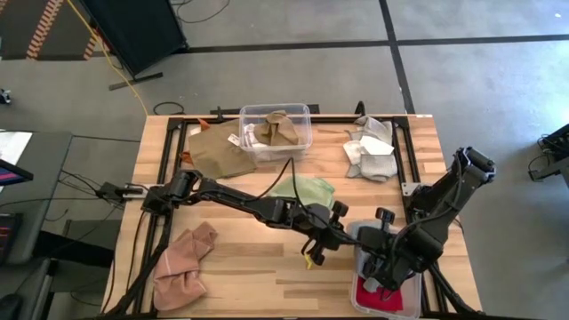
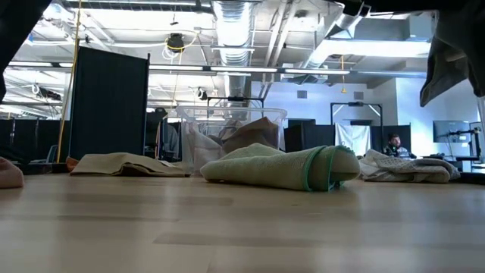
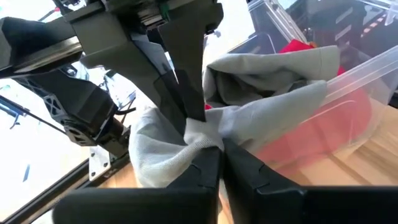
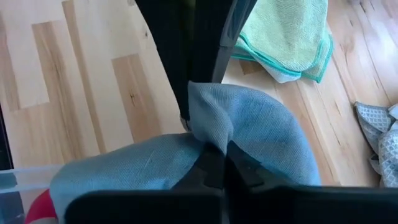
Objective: Sort towels by color in basket
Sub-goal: Put the gray towel into the bottom transparent bin
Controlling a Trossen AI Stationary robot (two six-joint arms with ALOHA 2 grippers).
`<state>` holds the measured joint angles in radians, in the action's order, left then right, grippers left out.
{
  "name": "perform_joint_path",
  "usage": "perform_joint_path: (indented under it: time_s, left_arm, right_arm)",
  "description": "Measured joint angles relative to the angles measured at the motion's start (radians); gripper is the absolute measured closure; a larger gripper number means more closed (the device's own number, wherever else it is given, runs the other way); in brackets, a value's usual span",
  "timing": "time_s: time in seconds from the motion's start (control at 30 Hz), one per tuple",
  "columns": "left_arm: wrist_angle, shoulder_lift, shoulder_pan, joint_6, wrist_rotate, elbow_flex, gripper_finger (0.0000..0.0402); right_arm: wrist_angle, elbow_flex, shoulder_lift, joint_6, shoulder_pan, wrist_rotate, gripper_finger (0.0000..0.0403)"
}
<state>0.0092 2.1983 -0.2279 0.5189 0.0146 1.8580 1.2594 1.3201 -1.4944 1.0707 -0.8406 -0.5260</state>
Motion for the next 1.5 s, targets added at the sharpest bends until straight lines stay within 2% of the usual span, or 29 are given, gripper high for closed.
perform_joint_path:
  time_s: [0.2,0.4,0.53,0.63,0.83,1.03,1.2,1.5]
  left_arm:
    - [-0.031,0.0,-0.001,-0.001,0.002,0.001,0.0307]
    - [-0.06,0.0,-0.001,-0.026,-0.017,0.001,0.0217]
    - [-0.122,-0.012,-0.001,-0.03,-0.038,0.001,0.0184]
    - [-0.21,-0.027,0.0,-0.046,-0.045,0.001,0.0181]
    - [-0.5,-0.058,0.01,-0.095,-0.047,0.002,0.0181]
    - [-0.713,-0.06,0.013,-0.129,-0.049,0.0,0.0181]
    - [-0.797,-0.06,0.012,-0.131,-0.049,0.0,0.0181]
    - [-0.876,-0.06,0.012,-0.131,-0.048,0.0,0.0181]
  right_arm:
    - [0.031,0.004,0.0,0.033,-0.025,-0.008,0.0386]
    - [0.132,0.072,0.0,0.12,-0.085,-0.059,0.0386]
    - [0.149,0.133,0.001,0.142,-0.134,-0.072,0.0386]
    - [0.147,0.162,0.002,0.185,-0.171,-0.048,0.0386]
    - [0.117,0.16,0.001,0.38,-0.264,0.085,0.0386]
    - [-0.015,0.052,0.001,0.531,-0.324,0.151,0.0387]
    - [-0.173,-0.097,0.0,0.547,-0.309,0.187,0.0387]
    - [-0.445,-0.315,0.0,0.468,-0.201,0.292,0.0376]
